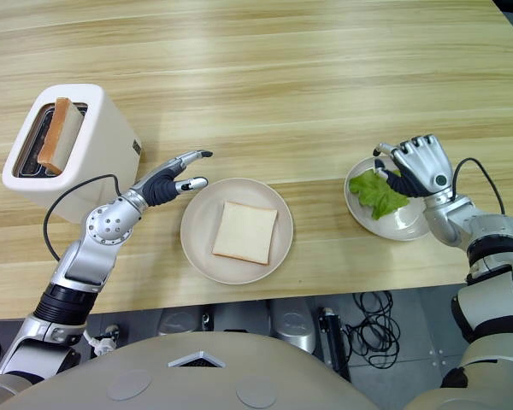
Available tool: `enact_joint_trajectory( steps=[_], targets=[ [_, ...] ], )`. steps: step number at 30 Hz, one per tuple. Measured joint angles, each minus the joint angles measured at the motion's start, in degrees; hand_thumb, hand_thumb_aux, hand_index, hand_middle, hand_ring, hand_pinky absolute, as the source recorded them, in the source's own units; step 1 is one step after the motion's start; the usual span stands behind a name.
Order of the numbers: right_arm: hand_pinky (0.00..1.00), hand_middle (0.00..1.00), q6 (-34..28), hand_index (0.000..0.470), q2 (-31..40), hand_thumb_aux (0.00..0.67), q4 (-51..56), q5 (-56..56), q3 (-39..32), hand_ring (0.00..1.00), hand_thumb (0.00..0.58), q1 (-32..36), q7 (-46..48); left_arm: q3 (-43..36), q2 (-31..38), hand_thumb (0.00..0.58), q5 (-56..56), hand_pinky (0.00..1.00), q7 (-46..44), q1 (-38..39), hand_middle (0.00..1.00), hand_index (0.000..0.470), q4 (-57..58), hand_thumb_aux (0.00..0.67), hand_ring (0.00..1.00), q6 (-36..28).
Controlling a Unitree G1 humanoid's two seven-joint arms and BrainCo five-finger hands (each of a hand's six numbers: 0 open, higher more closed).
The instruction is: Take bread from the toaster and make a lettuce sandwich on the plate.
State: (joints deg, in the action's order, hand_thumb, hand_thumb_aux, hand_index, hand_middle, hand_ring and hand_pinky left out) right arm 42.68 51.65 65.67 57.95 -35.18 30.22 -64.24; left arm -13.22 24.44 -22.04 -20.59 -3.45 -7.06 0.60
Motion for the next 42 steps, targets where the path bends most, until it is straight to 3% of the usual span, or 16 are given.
enact_joint_trajectory(
  steps=[15,28,29,30,32,33,34,42],
  targets=[
    [0.0,0.0,-1.1,0.0,-1.4,0.0,1.5,-0.6,0.1,0.0,0.0,-2.3,3.4,0.0,0.0,0.0,-0.5,0.0,0.0,0.5,0.0,0.0,0.0,0.0,0.0,0.0],
    [0.0,0.0,-7.4,0.0,-2.0,0.0,4.7,0.4,-2.4,0.0,0.0,-2.4,4.7,0.0,0.0,0.0,-0.5,0.0,-0.1,0.7,0.0,0.0,0.1,0.0,0.0,0.1],
    [0.0,0.0,-7.6,0.061,-2.0,0.089,4.8,0.5,-2.4,0.0,0.144,-2.4,4.7,0.0,0.0,0.0,-0.5,0.0,-0.1,0.7,0.0,0.0,0.1,0.0,0.0,0.1],
    [0.0,0.0,-7.8,0.222,-2.0,0.323,5.1,0.6,-2.7,0.0,0.425,-2.4,4.7,0.0,0.0,0.0,-0.5,0.0,-0.1,0.7,0.0,0.0,0.1,0.0,0.0,0.1],
    [0.0,0.0,-8.1,0.249,-2.0,0.363,5.2,0.7,-3.2,0.0,0.458,-2.5,4.8,0.0,0.0,0.0,-0.5,0.0,-0.1,0.7,0.0,0.0,0.1,0.0,0.0,0.1],
    [0.0,0.0,-8.1,0.438,-2.1,0.638,5.2,0.8,-3.4,0.0,0.579,-2.5,4.8,0.0,0.0,0.0,-0.5,0.0,-0.1,0.7,0.0,0.0,0.1,0.0,0.0,0.1],
    [0.0,0.0,-8.2,0.46,-2.1,0.67,5.3,0.8,-3.5,0.0,0.58,-2.6,4.9,0.0,0.0,0.0,-0.5,0.0,-0.1,0.7,0.0,0.0,0.1,0.0,0.0,0.1],
    [0.0,0.0,-9.0,0.46,-2.6,0.67,6.2,0.7,-3.9,0.0,0.58,-2.8,5.3,0.0,0.0,0.0,-0.5,0.0,-0.2,0.7,0.0,0.0,0.1,0.0,0.0,0.1]
  ],
)
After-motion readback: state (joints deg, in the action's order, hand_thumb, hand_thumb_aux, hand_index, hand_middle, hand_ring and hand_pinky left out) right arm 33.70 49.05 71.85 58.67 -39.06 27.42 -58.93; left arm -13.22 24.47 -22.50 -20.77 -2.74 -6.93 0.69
